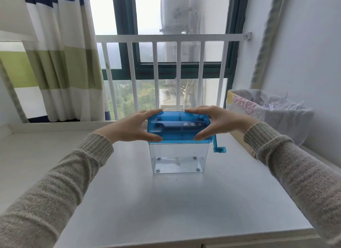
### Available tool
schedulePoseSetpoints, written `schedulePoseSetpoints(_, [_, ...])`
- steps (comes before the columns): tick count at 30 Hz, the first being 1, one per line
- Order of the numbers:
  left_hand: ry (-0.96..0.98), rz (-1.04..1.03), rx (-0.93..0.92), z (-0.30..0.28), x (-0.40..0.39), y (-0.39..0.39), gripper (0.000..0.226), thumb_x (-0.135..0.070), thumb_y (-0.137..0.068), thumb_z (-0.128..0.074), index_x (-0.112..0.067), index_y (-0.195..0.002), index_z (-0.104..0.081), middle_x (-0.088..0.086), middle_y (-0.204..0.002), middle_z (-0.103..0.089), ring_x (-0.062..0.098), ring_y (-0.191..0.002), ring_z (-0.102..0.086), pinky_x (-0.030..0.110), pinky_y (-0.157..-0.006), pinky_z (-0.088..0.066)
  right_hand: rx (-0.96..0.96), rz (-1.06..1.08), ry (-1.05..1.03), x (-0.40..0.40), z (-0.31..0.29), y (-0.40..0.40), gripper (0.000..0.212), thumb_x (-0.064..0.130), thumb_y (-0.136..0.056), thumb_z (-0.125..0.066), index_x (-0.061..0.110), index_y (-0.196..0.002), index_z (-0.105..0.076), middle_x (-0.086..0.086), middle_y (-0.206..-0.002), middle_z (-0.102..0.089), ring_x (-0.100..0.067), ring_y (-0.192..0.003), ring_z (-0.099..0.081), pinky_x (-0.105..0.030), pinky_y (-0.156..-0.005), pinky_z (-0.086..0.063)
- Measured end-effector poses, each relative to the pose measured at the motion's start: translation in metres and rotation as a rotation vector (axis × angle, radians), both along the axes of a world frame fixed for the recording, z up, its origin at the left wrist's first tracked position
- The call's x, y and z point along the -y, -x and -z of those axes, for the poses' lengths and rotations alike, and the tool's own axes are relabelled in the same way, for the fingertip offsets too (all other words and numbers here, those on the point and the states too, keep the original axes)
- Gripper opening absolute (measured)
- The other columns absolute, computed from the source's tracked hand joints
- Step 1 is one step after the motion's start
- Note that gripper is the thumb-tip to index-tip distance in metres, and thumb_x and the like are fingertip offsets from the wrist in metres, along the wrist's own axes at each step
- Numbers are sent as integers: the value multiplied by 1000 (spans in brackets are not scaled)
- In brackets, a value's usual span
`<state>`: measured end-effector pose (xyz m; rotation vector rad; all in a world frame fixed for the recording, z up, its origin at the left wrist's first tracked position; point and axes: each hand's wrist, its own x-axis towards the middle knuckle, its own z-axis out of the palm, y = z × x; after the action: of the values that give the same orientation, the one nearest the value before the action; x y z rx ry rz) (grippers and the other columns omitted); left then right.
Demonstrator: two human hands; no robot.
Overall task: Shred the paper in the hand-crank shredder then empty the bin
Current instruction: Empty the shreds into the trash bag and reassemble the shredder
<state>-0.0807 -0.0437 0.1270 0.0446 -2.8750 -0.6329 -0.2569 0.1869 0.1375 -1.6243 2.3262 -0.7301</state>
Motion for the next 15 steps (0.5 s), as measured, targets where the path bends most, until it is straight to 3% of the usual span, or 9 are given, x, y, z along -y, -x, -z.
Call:
schedulePoseSetpoints(8, [-49,-9,46,8,6,7,89,-38,-80,-73,-35,-150,-19,-4,-147,-34,10,-121,-37,32,-107,-32,9,25,-58,8,2,6,85,32,-74,-81,40,-144,-34,13,-136,-37,-13,-123,-39,-39,-104,-43])
schedulePoseSetpoints(15, [-87,-1,48,13,9,10,88,-36,-82,-72,-36,-150,-18,-2,-149,-32,10,-122,-35,36,-108,-33,15,38,-70,10,1,5,85,29,-76,-80,36,-146,-33,16,-132,-36,-10,-120,-38,-35,-102,-41])
